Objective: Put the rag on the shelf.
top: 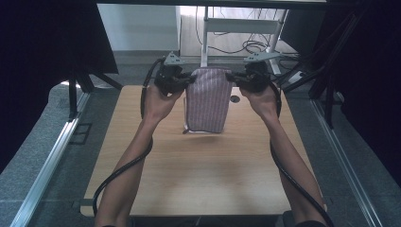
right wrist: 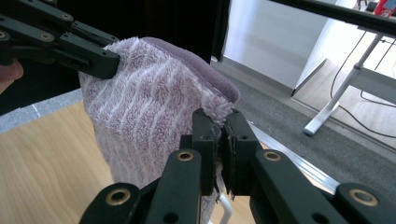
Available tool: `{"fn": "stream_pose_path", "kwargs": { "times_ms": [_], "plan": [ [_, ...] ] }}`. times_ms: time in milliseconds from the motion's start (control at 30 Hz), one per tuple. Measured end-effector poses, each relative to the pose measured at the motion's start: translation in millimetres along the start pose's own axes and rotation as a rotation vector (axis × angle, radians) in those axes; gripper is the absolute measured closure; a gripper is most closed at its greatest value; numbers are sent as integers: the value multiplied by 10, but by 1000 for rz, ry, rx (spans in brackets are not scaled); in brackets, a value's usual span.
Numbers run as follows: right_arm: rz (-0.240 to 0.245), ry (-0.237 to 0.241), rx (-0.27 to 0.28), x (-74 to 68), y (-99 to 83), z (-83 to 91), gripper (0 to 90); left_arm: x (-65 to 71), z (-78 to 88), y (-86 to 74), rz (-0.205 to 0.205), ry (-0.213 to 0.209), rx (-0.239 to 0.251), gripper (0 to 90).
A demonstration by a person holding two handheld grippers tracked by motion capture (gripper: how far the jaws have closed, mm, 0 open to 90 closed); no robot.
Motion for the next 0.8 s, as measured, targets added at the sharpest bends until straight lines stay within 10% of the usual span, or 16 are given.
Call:
{"fn": "stream_pose_path", "kwargs": {
  "times_ms": [800],
  "plan": [
    [-12, -66, 21, 325, 452, -287, 844, -446, -206, 406, 66, 68, -12, 788]
  ]
}}
Point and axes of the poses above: each handheld gripper's, and its own axes: z roughly backward along the jaws, y roughly out of its top, x roughly to its right, the point moved 7 cm from there along -z, roughly forward along the jaws, and after that the axes turned 1 degree about z, right-handed, at the moved point
